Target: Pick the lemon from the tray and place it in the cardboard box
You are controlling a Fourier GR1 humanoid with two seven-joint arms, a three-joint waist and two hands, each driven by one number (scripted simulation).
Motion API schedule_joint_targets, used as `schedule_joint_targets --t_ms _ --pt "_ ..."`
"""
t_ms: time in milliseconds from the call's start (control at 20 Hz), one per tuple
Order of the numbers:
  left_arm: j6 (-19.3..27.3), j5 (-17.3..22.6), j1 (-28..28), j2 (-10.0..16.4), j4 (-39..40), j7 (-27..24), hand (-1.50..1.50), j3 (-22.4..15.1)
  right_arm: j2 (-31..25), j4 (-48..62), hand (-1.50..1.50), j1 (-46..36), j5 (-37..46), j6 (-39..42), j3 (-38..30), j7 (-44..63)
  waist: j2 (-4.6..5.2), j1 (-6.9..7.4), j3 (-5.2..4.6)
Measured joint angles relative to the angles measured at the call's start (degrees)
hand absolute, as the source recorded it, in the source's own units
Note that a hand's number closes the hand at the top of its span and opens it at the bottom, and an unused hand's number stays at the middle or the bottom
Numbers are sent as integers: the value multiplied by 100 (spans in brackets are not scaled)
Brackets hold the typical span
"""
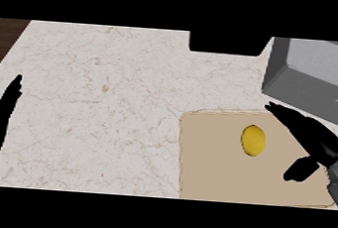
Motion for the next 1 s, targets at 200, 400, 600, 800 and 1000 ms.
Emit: schedule_joint_targets --t_ms 200,400,600,800,1000 --pt "-53 -148 -75 -134 64 32 0 115 314 24 -150 -174 367 329 -22 381 -1 -27 2" --pt "-129 -342 -107 -278 149 -33 0 255 619 226 -150 -243 732 518 -159 345 1 -37 4" --pt "-201 -481 48 -414 -61 16 0 406 792 103 -150 -113 1008 743 -359 348 -3 -42 4" --pt "-394 -569 2 -437 -147 156 0 597 971 32 -150 -32 1189 899 -560 187 -3 -48 5" --pt "-470 -692 -45 -581 40 40 0 696 1213 -12 -150 -34 1299 1049 -647 20 -2 -52 4"
